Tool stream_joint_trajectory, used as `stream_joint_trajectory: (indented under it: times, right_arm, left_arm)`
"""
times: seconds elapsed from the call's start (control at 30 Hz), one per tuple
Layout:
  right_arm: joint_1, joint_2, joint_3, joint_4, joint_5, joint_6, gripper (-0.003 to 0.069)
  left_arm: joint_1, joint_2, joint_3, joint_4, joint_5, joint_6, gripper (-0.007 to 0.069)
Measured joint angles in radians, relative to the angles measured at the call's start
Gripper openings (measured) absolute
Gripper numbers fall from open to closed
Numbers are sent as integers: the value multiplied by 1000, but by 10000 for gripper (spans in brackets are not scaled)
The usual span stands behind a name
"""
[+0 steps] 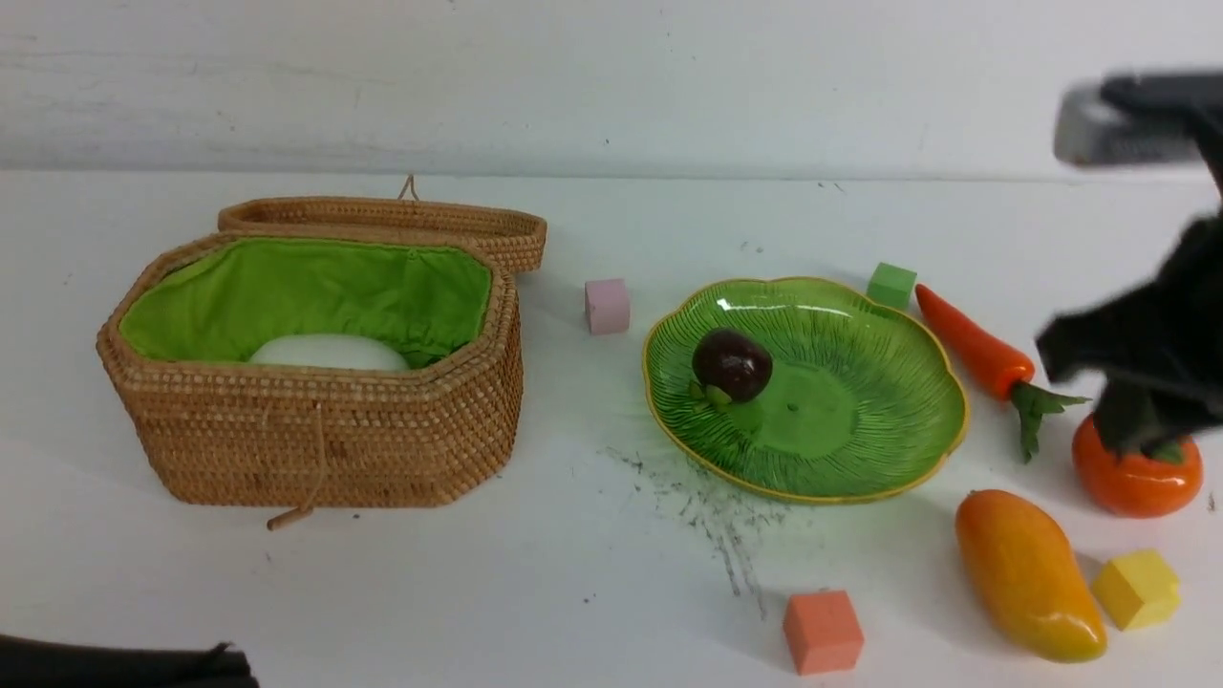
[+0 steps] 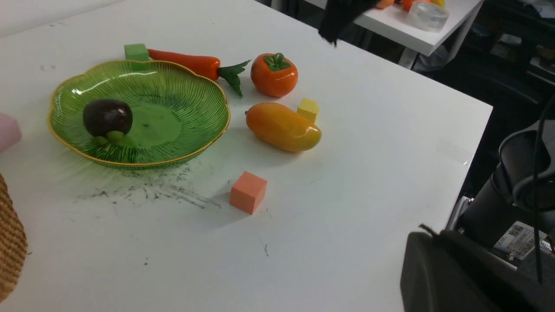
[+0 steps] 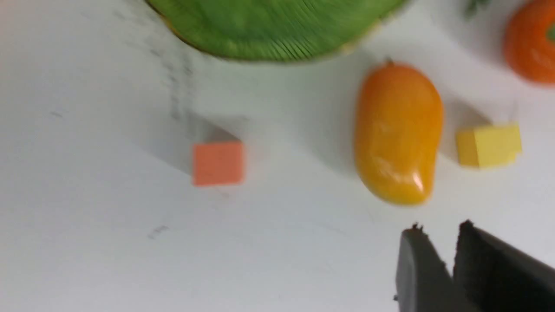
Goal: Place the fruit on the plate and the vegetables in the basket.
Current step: Use the right arm to grab a mango and put it into the right plate
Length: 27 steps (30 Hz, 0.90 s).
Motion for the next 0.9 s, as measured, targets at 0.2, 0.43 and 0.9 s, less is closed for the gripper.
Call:
stream_joint_trajectory:
  times: [0.2, 0.43, 0.9]
  right_arm:
    - [-108, 77, 192, 33, -186, -13, 514]
    - [-114, 230, 206, 43, -338, -48, 677]
    - [-121, 491, 200, 21, -567, -48, 598]
  left_arm:
    - [0, 0, 0, -1, -2, 0, -10]
    - [0, 0, 0, -3, -4, 0, -10]
    - [0, 0, 0, -7, -11, 0, -10]
